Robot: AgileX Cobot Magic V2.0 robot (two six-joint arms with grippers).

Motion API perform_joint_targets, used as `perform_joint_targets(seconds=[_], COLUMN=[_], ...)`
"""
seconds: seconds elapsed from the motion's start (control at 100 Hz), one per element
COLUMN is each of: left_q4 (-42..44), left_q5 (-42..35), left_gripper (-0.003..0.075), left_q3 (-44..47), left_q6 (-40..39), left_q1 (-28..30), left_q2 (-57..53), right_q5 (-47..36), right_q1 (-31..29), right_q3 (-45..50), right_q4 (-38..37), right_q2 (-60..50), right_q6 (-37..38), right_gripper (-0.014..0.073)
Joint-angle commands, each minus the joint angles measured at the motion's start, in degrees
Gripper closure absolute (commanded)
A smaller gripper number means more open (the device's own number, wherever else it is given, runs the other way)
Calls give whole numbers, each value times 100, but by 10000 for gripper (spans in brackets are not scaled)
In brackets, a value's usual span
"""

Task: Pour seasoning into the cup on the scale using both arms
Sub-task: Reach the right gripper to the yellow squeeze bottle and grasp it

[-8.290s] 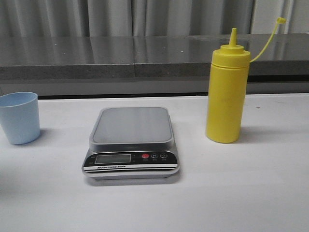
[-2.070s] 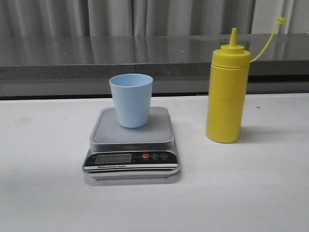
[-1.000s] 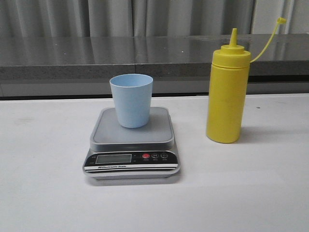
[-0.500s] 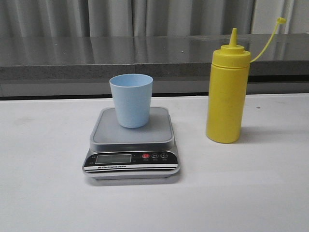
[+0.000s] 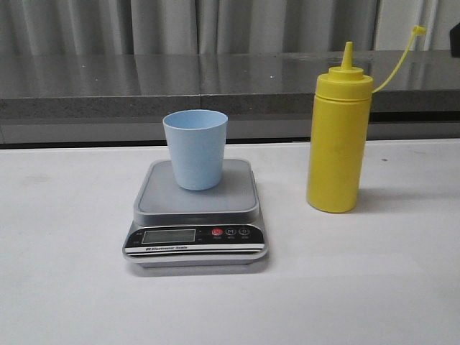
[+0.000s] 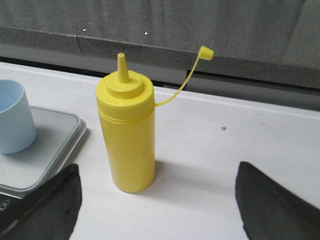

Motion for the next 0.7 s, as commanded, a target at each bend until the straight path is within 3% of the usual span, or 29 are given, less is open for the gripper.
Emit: perform_joint_targets(seconds=[0.0, 0.46, 0.69], left_q4=[28, 28, 28], left_q5=[-385, -385, -385], left_gripper=[710, 710, 710], left_q3=[-128, -128, -128], left_q6=[-58, -58, -58], left_q1=[7, 7, 7], left_q2=[61, 61, 61], right_q5=[-777, -3596, -5043], right_q1=[95, 411, 411], right_q3=[-219, -219, -219], right_q4=[1, 18, 923], right_q2=[308, 2650, 3766], right_q6=[-56, -56, -56], right_gripper=[-27, -27, -27])
